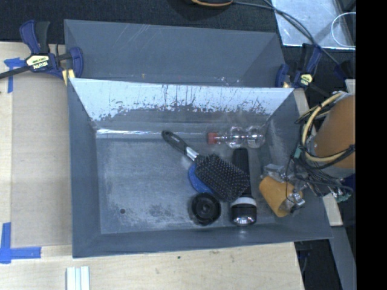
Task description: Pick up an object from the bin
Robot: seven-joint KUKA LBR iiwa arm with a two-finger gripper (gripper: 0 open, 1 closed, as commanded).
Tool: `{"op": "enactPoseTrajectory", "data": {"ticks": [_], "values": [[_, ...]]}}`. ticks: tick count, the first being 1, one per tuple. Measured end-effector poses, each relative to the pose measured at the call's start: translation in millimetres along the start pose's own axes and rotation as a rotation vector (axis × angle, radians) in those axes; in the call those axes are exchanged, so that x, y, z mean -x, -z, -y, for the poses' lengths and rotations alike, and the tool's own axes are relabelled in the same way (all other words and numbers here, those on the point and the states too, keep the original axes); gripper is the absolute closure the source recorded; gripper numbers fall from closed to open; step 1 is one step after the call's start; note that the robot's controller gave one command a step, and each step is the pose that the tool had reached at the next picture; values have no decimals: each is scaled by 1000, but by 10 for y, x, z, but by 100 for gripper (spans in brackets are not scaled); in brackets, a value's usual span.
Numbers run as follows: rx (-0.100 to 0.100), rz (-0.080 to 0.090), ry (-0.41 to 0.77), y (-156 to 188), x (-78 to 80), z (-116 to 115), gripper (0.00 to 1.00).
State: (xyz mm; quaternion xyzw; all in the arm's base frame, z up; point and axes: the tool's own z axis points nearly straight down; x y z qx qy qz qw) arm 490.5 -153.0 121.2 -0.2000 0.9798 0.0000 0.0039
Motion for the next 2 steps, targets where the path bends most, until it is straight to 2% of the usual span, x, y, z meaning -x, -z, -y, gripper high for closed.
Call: {"op": "enactPoseTrajectory", "data": {"ticks": [2], "values": [[4,-5,-2,237,-8,-10,100]]}}
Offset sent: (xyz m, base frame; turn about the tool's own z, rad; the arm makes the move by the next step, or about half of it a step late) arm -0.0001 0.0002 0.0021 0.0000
